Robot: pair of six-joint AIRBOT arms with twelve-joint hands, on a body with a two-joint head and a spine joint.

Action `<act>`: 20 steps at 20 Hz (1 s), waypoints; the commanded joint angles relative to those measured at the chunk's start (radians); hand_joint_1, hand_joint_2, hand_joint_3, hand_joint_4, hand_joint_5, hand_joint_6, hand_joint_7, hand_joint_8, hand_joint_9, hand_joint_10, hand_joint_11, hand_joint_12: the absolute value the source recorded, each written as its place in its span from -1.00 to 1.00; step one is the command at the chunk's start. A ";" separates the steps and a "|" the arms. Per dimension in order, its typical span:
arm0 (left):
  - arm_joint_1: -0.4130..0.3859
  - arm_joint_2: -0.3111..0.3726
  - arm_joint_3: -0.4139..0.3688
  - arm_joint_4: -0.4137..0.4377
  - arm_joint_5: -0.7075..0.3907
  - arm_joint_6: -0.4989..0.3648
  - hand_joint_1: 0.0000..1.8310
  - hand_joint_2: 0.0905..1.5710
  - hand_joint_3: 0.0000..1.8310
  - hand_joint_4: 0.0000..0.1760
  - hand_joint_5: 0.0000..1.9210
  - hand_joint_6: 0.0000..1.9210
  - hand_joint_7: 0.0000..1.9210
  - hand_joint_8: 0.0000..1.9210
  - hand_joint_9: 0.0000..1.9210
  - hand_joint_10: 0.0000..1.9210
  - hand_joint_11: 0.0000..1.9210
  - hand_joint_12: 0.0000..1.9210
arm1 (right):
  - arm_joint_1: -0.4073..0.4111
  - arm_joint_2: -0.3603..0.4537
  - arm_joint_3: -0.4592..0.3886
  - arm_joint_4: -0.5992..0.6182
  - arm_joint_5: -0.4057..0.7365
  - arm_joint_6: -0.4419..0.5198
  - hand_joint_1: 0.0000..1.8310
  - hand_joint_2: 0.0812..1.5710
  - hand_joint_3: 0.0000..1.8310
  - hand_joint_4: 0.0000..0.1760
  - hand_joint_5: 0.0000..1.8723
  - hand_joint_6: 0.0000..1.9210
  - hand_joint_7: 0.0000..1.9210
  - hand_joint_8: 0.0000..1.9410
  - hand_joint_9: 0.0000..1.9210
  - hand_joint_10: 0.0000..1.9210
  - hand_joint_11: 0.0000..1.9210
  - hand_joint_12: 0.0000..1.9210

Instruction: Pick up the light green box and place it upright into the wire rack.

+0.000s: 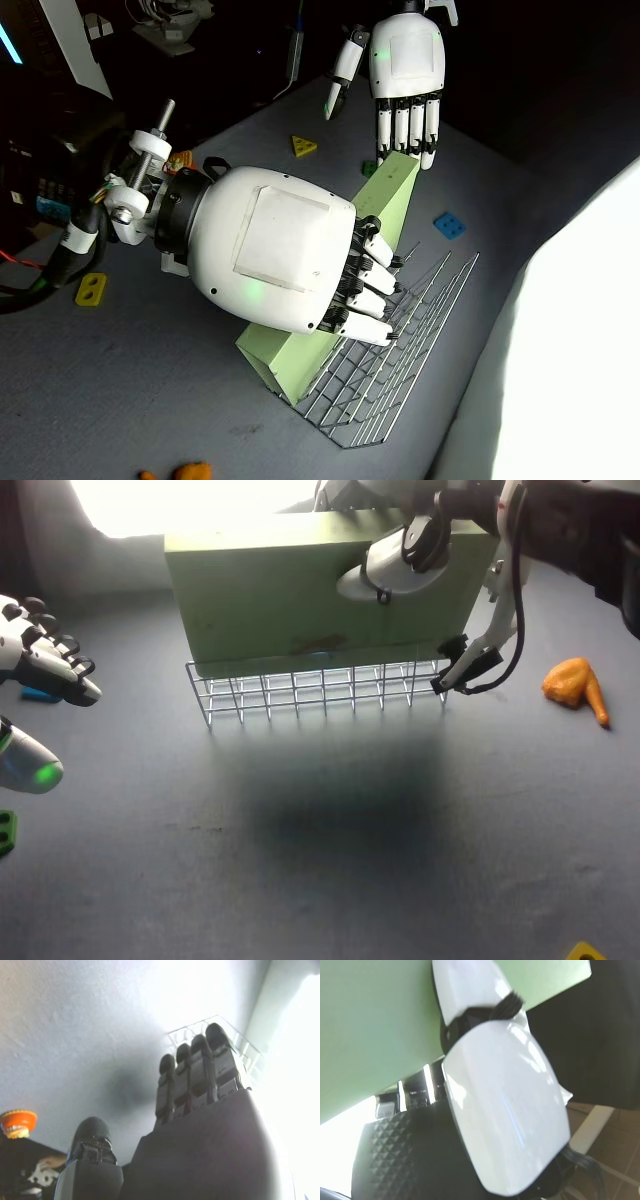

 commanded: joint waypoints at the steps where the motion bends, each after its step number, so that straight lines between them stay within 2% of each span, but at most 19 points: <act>1: -0.007 -0.005 0.000 0.009 0.066 0.003 -1.00 0.46 -1.00 -1.00 -0.78 -0.99 -0.82 -1.00 -0.87 -0.99 -1.00 -0.60 | 0.006 0.003 0.004 -0.032 0.034 0.013 0.33 0.45 -1.00 -1.00 0.06 -0.03 -0.18 0.41 -0.33 0.39 -0.65 0.79; 3: -0.007 -0.005 0.000 0.009 0.066 0.003 -1.00 0.46 -1.00 -1.00 -0.79 -1.00 -0.83 -1.00 -0.86 -0.99 -1.00 -0.56 | 0.001 -0.013 0.019 -0.033 0.034 0.026 0.33 0.46 -1.00 -1.00 0.02 -0.01 -0.16 0.43 -0.32 0.37 -0.63 0.76; 5: -0.007 -0.008 0.001 0.009 0.066 0.003 -1.00 0.47 -1.00 -1.00 -0.83 -1.00 -0.85 -1.00 -0.87 -1.00 -1.00 -0.55 | -0.002 -0.024 0.032 -0.033 0.040 0.039 0.36 0.43 -1.00 -1.00 0.13 -0.20 -0.15 0.45 -0.33 0.41 -0.63 0.76; 6: -0.007 -0.010 0.001 0.009 0.066 0.003 -1.00 0.48 -1.00 -1.00 -0.81 -1.00 -0.83 -1.00 -0.86 -0.99 -1.00 -0.52 | -0.006 -0.031 0.039 -0.034 0.041 0.042 0.36 0.44 -1.00 -1.00 0.11 -0.19 -0.19 0.52 -0.35 0.49 -0.62 0.76; 9: -0.007 -0.010 0.002 0.009 0.066 0.003 -1.00 0.48 -1.00 -1.00 -0.81 -1.00 -0.83 -1.00 -0.86 -1.00 -1.00 -0.53 | -0.025 -0.050 0.054 -0.049 0.047 0.042 0.36 0.45 -1.00 -1.00 0.10 -0.18 -0.20 0.53 -0.36 0.50 -0.62 0.77; 11: -0.007 -0.010 0.004 0.009 0.066 0.003 -1.00 0.48 -1.00 -1.00 -0.82 -1.00 -0.84 -1.00 -0.89 -0.99 -1.00 -0.68 | -0.038 -0.065 0.071 -0.052 0.052 0.048 0.36 0.45 -1.00 -1.00 0.08 -0.18 -0.15 0.51 -0.32 0.57 -0.57 0.82; 12: -0.007 -0.011 0.004 0.009 0.066 0.003 -1.00 0.49 -1.00 -1.00 -0.82 -1.00 -0.85 -1.00 -0.90 -1.00 -1.00 -0.75 | -0.042 -0.069 0.076 -0.053 0.052 0.051 0.47 0.51 -1.00 -1.00 -0.07 0.00 -0.20 0.49 -0.32 0.65 -0.58 0.83; 14: -0.007 -0.011 0.005 0.009 0.066 0.003 -1.00 0.47 -1.00 -1.00 -0.86 -1.00 -0.88 -1.00 -0.93 -1.00 -1.00 -0.81 | -0.051 -0.079 0.090 -0.053 0.052 0.060 0.47 0.51 -1.00 -1.00 -0.07 0.05 -0.21 0.49 -0.32 0.62 -0.59 0.80; 17: -0.007 -0.011 0.005 0.009 0.066 0.003 -1.00 0.46 -1.00 -1.00 -0.81 -0.99 -0.83 -0.99 -0.88 -0.99 -1.00 -0.63 | -0.065 -0.093 0.106 -0.060 0.053 0.060 0.47 0.51 -1.00 -1.00 -0.09 0.11 -0.21 0.46 -0.30 0.60 -0.59 0.78; 18: -0.007 -0.011 0.005 0.009 0.066 0.003 -1.00 0.47 -1.00 -1.00 -0.81 -0.99 -0.83 -1.00 -0.88 -0.99 -1.00 -0.65 | -0.072 -0.098 0.111 -0.065 0.054 0.060 0.37 0.46 -1.00 -1.00 0.05 -0.09 -0.16 0.47 -0.33 0.53 -0.58 0.80; 20: -0.007 -0.011 0.005 0.009 0.066 0.003 -1.00 0.47 -1.00 -1.00 -0.80 -0.99 -0.83 -1.00 -0.88 -0.99 -1.00 -0.68 | -0.080 -0.103 0.114 -0.067 0.054 0.060 0.36 0.44 -1.00 -1.00 0.07 -0.16 -0.12 0.45 -0.31 0.49 -0.57 0.79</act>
